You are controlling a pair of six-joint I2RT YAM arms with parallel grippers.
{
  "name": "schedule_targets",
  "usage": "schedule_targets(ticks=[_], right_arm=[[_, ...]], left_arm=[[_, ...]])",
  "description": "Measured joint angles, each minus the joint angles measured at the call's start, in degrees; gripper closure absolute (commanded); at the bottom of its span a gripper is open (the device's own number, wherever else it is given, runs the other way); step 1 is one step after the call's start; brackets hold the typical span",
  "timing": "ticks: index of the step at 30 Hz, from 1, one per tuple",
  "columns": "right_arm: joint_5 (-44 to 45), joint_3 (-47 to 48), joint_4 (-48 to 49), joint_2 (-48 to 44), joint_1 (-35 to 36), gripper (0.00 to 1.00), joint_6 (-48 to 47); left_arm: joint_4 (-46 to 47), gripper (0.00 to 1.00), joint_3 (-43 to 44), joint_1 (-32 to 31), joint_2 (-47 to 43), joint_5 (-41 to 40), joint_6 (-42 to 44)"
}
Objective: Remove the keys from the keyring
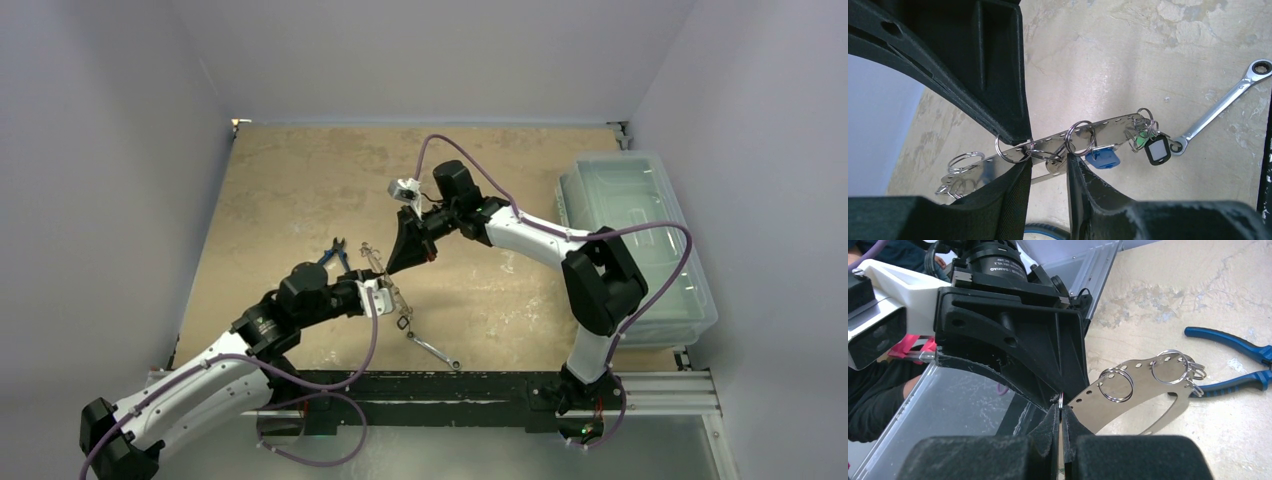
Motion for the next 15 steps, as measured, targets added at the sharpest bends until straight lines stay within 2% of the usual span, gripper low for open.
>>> schedule_targets(ticks=[11,15], right_arm=[[-0.81,0.00,-2.47,-0.09,-0.07,1.00,-1.84],[-0.81,0.04,-3.28,-0.09,-0.35,1.00,-3.02]], left_arm=[[1.73,1.00,-0.31,0.00,0.28,0.02,-1.01],[1.11,1.00,-0.31,0.00,-0.48,-0.02,-1.20]])
